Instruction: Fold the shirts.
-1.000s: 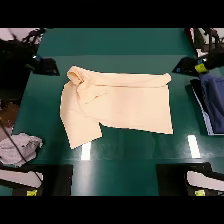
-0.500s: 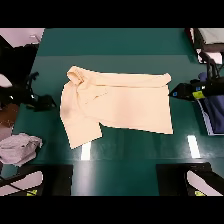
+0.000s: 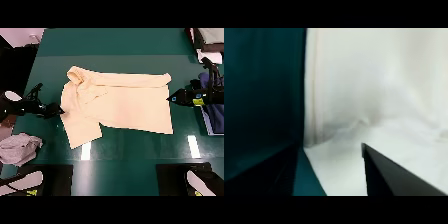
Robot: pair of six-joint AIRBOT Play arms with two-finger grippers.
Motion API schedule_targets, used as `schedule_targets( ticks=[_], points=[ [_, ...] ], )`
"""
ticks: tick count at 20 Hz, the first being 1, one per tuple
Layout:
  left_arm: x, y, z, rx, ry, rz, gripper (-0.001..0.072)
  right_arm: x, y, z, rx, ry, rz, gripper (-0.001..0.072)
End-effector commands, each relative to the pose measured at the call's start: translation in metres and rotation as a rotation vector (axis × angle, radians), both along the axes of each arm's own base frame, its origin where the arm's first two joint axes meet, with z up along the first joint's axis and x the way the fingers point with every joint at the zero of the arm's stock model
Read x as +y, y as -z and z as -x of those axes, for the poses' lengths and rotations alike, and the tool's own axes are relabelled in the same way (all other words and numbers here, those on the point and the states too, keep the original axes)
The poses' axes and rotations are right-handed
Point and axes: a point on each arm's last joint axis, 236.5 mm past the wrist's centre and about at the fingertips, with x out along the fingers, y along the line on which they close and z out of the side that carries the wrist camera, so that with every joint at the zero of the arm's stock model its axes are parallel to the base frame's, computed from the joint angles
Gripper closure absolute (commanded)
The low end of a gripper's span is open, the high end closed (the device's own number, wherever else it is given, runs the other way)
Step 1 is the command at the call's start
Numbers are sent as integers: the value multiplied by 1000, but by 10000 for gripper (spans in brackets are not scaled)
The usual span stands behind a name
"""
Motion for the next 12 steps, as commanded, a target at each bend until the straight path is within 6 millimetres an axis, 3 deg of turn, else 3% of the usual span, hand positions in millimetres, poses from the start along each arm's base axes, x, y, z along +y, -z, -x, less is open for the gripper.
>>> schedule_targets(
  ticks=[1,3,4,5,6,9,12],
  points=[
    [-3,6,2,8,11,12,230,1,-4,3,-12,-1,-1,281],
    [-4,6,2,8,9,15,231,-1,-3,4,-3,0,1,281],
    [-6,4,1,6,3,27,288,-4,-2,5,3,4,6,281],
    [-9,2,-1,1,-3,42,561,-8,0,7,15,12,7,281],
    [-12,0,-3,-8,-5,58,642,-14,2,9,35,25,4,281],
    [-18,-12,-8,-35,2,89,681,-36,15,23,135,50,-6,281],
    [-19,-42,-17,-110,51,80,682,-77,55,48,335,102,47,280]
  ],
)
